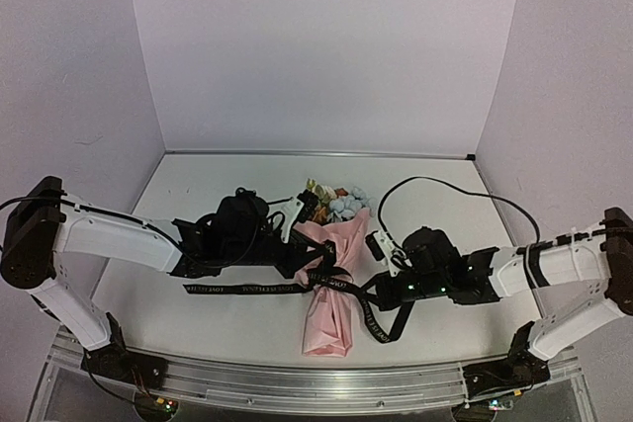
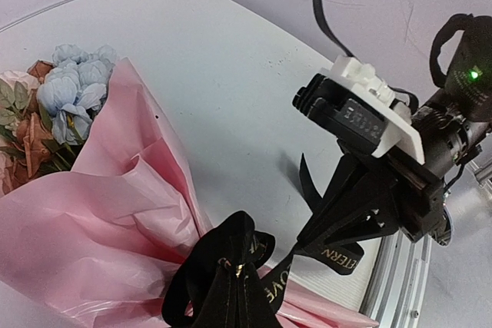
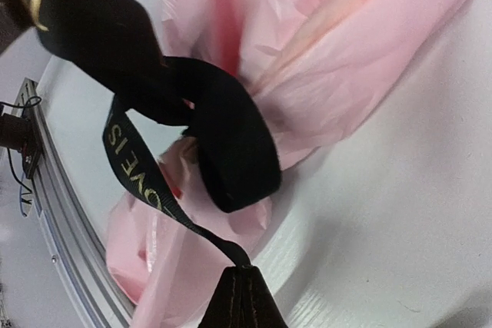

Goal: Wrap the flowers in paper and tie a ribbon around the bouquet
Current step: Cross the half-tied ribbon over the folded bouquet.

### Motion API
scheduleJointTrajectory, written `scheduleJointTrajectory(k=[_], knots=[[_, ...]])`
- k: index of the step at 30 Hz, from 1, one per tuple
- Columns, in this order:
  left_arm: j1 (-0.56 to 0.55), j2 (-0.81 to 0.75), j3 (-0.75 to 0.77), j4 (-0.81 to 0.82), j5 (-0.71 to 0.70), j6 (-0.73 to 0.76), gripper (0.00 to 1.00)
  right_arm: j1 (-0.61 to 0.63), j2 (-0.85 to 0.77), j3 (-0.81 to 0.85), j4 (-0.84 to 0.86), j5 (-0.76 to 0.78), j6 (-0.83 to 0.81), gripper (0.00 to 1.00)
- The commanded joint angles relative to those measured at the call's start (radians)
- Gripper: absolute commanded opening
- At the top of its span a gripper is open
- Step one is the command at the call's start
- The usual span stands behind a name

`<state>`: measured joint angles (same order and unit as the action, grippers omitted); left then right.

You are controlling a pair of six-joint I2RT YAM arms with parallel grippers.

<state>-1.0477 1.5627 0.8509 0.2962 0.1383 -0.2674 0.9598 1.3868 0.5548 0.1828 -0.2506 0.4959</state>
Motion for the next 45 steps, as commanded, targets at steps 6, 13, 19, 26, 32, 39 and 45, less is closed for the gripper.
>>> scheduleJointTrajectory(k=[6, 13, 19, 26, 32, 39, 45], knots=[[0.005, -0.036, 0.013, 0.060, 0.041, -0.008, 0.00, 0.039, 0.037, 0.202, -0.206, 0.038, 0.049, 0.00], [0.005, -0.052, 0.001, 0.066, 0.047, -0.010, 0.00, 0.041, 0.147, 0.284, -0.205, 0.058, 0.124, 0.00], [0.005, -0.059, -0.010, 0.068, 0.072, -0.012, 0.00, 0.042, 0.200, 0.301, -0.191, 0.140, 0.154, 0.00], [0.005, -0.073, -0.032, 0.082, 0.150, 0.001, 0.00, 0.042, 0.231, 0.301, -0.130, 0.217, 0.183, 0.00], [0.005, -0.085, -0.054, 0.084, 0.197, -0.003, 0.00, 0.040, 0.238, 0.293, -0.091, 0.249, 0.190, 0.00], [0.001, -0.076, -0.070, 0.103, 0.316, -0.009, 0.00, 0.039, 0.268, 0.319, -0.061, 0.176, 0.211, 0.00], [-0.045, -0.036, -0.060, 0.101, 0.431, 0.040, 0.01, 0.028, 0.252, 0.280, -0.062, 0.165, 0.192, 0.00]])
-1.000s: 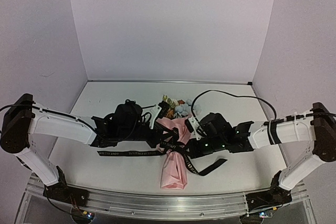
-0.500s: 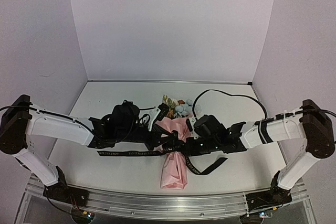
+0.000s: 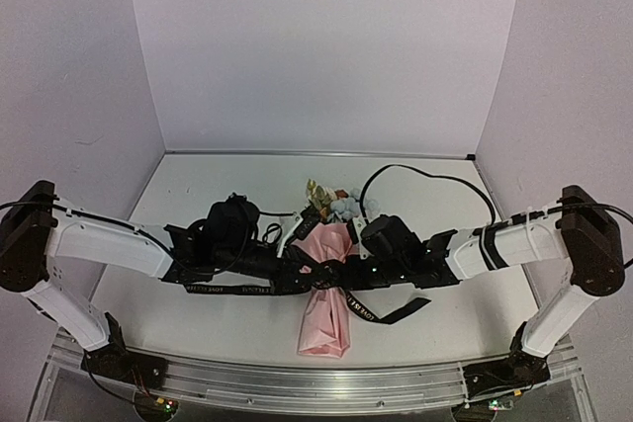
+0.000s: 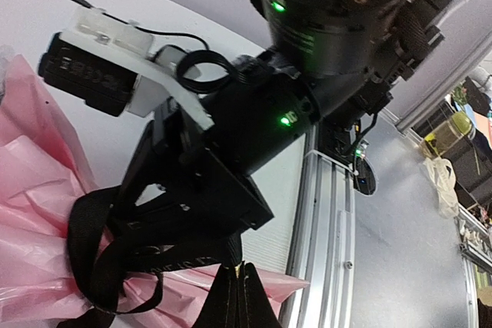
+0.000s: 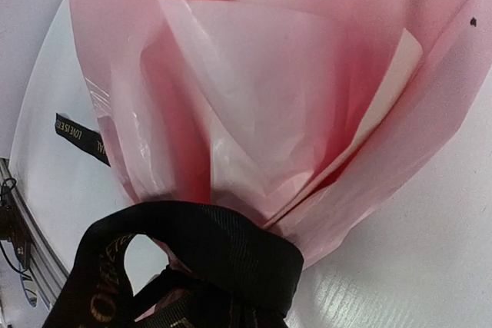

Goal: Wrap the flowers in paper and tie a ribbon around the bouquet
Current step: Cross the half-tied ribbon over the folded bouquet.

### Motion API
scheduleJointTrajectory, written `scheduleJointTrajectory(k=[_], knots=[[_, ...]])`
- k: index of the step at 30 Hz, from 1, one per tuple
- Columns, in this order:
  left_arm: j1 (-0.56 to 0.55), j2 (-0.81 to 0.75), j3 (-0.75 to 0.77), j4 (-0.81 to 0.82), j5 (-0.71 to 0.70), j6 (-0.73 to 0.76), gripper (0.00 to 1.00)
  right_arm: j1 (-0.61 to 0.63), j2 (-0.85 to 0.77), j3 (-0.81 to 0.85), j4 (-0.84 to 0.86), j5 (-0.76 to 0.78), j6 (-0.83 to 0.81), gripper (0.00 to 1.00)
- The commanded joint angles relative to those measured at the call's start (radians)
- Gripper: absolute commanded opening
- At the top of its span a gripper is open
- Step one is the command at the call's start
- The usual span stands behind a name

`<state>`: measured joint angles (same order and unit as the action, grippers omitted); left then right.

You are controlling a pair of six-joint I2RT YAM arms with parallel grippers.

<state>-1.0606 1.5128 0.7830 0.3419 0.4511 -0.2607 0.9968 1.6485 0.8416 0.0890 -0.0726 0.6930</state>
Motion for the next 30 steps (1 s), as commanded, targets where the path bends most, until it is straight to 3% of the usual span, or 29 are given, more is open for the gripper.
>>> scheduleJointTrajectory(k=[1, 9, 12, 23, 30], knots=[[-0.041, 0.026, 0.010, 0.050, 0.129, 0.046, 0.02, -0.010, -0.009, -0.009, 0.032, -0.022, -0.006, 0.00], [-0.085, 0.159, 0.078, -0.084, 0.100, 0.107, 0.04, -0.018, 0.009, -0.010, 0.046, -0.100, -0.025, 0.00], [-0.087, 0.176, 0.086, -0.098, 0.066, 0.103, 0.09, -0.018, 0.014, -0.012, 0.058, -0.120, -0.033, 0.00], [-0.090, 0.141, 0.099, -0.122, 0.050, 0.101, 0.30, -0.018, 0.001, -0.026, 0.060, -0.149, -0.062, 0.00], [-0.091, 0.097, 0.077, -0.126, 0.099, 0.091, 0.34, -0.018, -0.003, -0.031, 0.060, -0.149, -0.068, 0.00]])
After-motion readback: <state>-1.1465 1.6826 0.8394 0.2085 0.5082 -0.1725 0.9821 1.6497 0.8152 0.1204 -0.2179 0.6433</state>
